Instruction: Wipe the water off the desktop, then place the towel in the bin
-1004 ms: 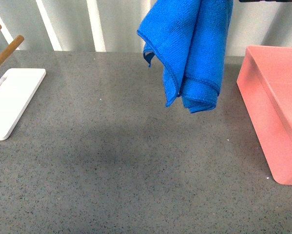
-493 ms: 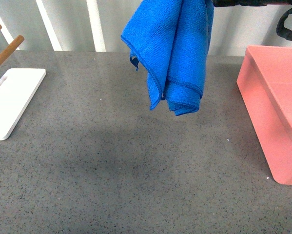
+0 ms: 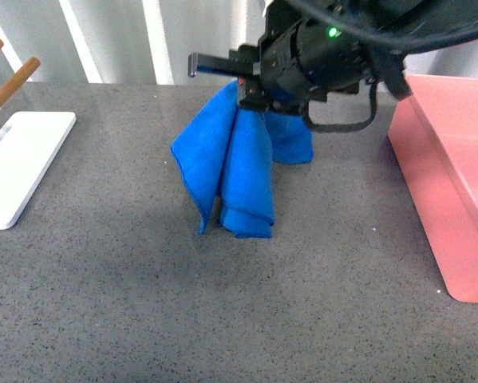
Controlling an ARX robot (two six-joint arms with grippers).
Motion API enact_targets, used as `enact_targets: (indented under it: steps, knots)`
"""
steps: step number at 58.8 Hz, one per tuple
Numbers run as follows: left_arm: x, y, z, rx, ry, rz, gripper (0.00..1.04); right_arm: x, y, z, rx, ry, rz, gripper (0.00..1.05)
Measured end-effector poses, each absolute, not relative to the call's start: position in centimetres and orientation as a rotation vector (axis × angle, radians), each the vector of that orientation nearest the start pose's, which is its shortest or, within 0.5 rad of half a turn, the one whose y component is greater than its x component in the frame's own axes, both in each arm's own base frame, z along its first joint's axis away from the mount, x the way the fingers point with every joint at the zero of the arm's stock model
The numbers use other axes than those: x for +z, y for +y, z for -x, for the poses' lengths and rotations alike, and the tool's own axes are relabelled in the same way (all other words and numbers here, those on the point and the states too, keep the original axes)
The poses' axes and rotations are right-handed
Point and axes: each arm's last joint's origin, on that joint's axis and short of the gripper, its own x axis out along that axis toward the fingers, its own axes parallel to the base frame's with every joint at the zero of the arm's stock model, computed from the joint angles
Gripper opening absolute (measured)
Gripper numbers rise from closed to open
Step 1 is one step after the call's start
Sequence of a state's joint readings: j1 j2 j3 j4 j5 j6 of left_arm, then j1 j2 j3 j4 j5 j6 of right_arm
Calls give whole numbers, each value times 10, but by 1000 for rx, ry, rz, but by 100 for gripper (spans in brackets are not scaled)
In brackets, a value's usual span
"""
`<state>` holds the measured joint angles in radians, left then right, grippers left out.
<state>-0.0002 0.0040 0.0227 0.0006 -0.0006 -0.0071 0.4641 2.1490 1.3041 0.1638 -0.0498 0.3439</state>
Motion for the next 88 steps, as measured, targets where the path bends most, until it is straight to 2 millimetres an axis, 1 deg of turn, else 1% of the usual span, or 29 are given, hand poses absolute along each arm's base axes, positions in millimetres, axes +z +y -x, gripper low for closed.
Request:
enact_targets:
  steps: [3, 4, 5, 8, 9, 10, 13, 14, 15, 21, 26, 40, 46, 52, 60, 65, 69, 73, 77, 81, 88]
  knots:
    - [171, 0, -97, 0, -19, 7, 96, 107, 205, -404, 358, 784, -197, 3]
    - [171, 0, -97, 0, -19, 7, 99, 100, 206, -405, 353, 800, -205, 3]
    - [171, 0, -97, 0, -19, 6, 100, 92, 207, -406, 351, 818, -210, 3]
    - [171, 0, -97, 0, -19, 5, 98, 75, 209, -406, 340, 853, -221, 3]
    - [171, 0, -97, 0, -19, 5, 97, 66, 210, -405, 335, 870, -221, 3]
    - [171, 0, -97, 0, -19, 5, 98, 57, 210, -404, 330, 888, -222, 3]
    - [171, 0, -97, 0, -19, 5, 98, 41, 211, -402, 318, 918, -223, 3]
    - [171, 0, -97, 0, -19, 5, 98, 31, 211, -401, 312, 933, -226, 3]
    - [171, 0, -97, 0, -19, 5, 98, 28, 212, -401, 310, 933, -228, 3]
    - [171, 0, -96, 0, -20, 5, 98, 23, 210, -404, 290, 924, -233, 3]
    - [171, 0, -96, 0, -20, 5, 98, 22, 208, -408, 274, 914, -228, 3]
    - [171, 0, -96, 0, -20, 5, 98, 23, 203, -422, 208, 871, -139, 3]
    - [171, 0, -96, 0, -20, 5, 98, 22, 202, -440, 133, 830, -87, 3]
    - [171, 0, -96, 0, -20, 5, 98, 21, 204, -454, 127, 804, -82, 3]
    - [171, 0, -96, 0, -20, 5, 98, 18, 212, -479, 208, 767, -116, 3]
    - [171, 0, -96, 0, -20, 5, 98, 17, 222, -491, 314, 755, -170, 3]
    - [171, 0, -96, 0, -20, 5, 98, 14, 229, -486, 368, 747, -193, 3]
    - [171, 0, -96, 0, -20, 5, 98, 12, 236, -471, 429, 755, -206, 3]
    - [171, 0, -96, 0, -20, 5, 98, 11, 243, -454, 485, 775, -206, 3]
    - [171, 0, -96, 0, -20, 5, 98, 10, 250, -432, 532, 808, -196, 3]
    - [171, 0, -96, 1, -20, 5, 98, 10, 249, -404, 560, 856, -164, 3]
